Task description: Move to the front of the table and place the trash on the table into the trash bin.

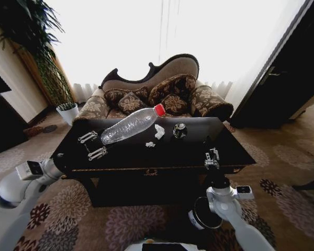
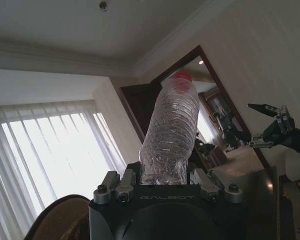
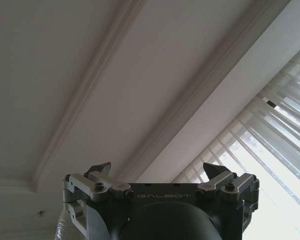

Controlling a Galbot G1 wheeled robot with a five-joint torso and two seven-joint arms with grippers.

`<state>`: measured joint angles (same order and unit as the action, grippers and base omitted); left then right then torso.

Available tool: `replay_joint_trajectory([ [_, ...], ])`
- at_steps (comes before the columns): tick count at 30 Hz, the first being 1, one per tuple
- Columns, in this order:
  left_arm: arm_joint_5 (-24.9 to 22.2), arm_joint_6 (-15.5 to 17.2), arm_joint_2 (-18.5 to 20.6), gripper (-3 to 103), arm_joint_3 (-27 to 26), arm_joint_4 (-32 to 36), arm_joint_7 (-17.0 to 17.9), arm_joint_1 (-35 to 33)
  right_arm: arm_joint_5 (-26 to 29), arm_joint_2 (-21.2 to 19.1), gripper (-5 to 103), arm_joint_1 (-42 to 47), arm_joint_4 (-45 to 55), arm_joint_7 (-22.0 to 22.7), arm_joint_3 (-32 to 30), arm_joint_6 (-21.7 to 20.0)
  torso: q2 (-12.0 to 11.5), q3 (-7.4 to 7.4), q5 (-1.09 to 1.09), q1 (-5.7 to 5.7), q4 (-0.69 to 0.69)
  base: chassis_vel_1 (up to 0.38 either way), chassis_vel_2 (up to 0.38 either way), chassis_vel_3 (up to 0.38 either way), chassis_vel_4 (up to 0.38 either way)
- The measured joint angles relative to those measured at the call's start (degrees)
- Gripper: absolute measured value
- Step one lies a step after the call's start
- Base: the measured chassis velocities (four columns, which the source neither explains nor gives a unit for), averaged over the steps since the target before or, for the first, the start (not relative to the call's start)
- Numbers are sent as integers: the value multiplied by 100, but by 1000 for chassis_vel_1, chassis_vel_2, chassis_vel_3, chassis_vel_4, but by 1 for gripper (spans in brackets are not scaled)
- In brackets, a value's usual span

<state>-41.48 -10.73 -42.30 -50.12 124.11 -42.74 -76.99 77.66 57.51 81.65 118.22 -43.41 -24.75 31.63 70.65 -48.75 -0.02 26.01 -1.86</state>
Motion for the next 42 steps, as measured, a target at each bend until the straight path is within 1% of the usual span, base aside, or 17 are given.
replay_joint_trajectory([
  [2, 2, 3, 16, 41, 13, -6, 1, 15, -2, -4, 100, 2, 12, -2, 12, -1, 0, 0, 0, 0, 0, 0, 0, 0, 0],
  [8, 33, 34, 234, 41, 137, -63, 2, 143, -171, -20, 100, -20, 230, 48, 233, -31, 0, 0, 1, 0, 0, 0, 0, 0, 0],
  [9, 46, 63, 365, 41, 237, -105, 8, 225, -335, -1, 100, -23, 404, 169, 375, -44, 0, 0, 1, 0, 1, 0, 0, 0, 0],
  [15, 100, 116, 592, 41, 502, -183, 30, 403, -692, 2, 100, -2, 600, 273, 535, -45, 0, 0, 1, 0, 0, 0, 0, 0, 0],
  [16, 100, 116, 592, 41, 502, -183, 30, 403, -692, 2, 100, -2, 600, 273, 535, -45, 0, 0, 1, 0, 0, 0, 0, 0, 0],
  [18, 105, 129, 657, 41, 575, -197, 33, 454, -865, -9, 100, 15, 635, 368, 555, -32, 0, 0, 1, 0, 0, 0, 0, 0, 0],
  [20, 107, 162, 742, 41, 688, -200, 46, 554, -1187, -18, 100, 51, 647, 522, 597, 16, 0, 0, 1, 0, 0, 0, 0, 0, 0],
  [22, 106, 179, 770, 41, 735, -200, 55, 606, -1279, -18, 100, 58, 647, 570, 611, 30, 0, 0, 0, 0, 0, 0, 0, 0, 0],
  [25, 66, 239, 870, 41, 893, -197, 87, 819, -1600, -13, 100, 66, 682, 749, 686, 67, 0, 0, 1, 0, 0, 0, 0, 0, 0],
  [29, 37, 272, 964, 41, 1030, -206, 108, 960, -1755, -9, 100, 63, 776, 872, 792, 73, 0, 0, 1, 0, 0, 0, 0, 0, 0],
  [32, 39, 330, 1080, 41, 1350, -207, 139, 1159, -1863, -38, 100, 3, 917, 1025, 932, 52, 0, 0, 0, 0, 0, 0, 0, 0, 0],
  [34, 43, 345, 1096, 41, 1417, -206, 146, 1201, -1878, -46, 100, -15, 936, 1054, 951, 43, 1, 0, 1, 0, 0, 0, 0, 0, 0],
  [36, 66, 413, 1150, 41, 1728, -197, 180, 1433, -1941, -80, 100, -87, 1006, 1181, 1021, -3, 1, 0, 1, 0, 1, 0, 0, 0, 0],
  [37, 66, 413, 1150, 41, 1728, -197, 180, 1433, -1941, -80, 100, -87, 1006, 1181, 1021, -3, 1, 0, 1, 0, 1, 0, 0, 0, 0],
  [39, 73, 467, 1188, 41, 1968, -197, 211, 1672, -2008, -112, 100, -109, 1030, 1231, 1072, -23, 0, 0, 1, 0, 0, 0, 0, 0, 0],
  [40, 73, 467, 1188, 41, 1968, -197, 211, 1672, -2008, -112, 100, -109, 1030, 1231, 1072, -23, 0, 0, 1, 0, 0, 0, 0, 0, 0],
  [42, 77, 516, 1228, 41, 2107, -196, 216, 1889, -2100, -137, 100, -102, 1028, 1243, 1120, -26, 0, -1, 1, 0, -1, 0, 0, 0, 0],
])
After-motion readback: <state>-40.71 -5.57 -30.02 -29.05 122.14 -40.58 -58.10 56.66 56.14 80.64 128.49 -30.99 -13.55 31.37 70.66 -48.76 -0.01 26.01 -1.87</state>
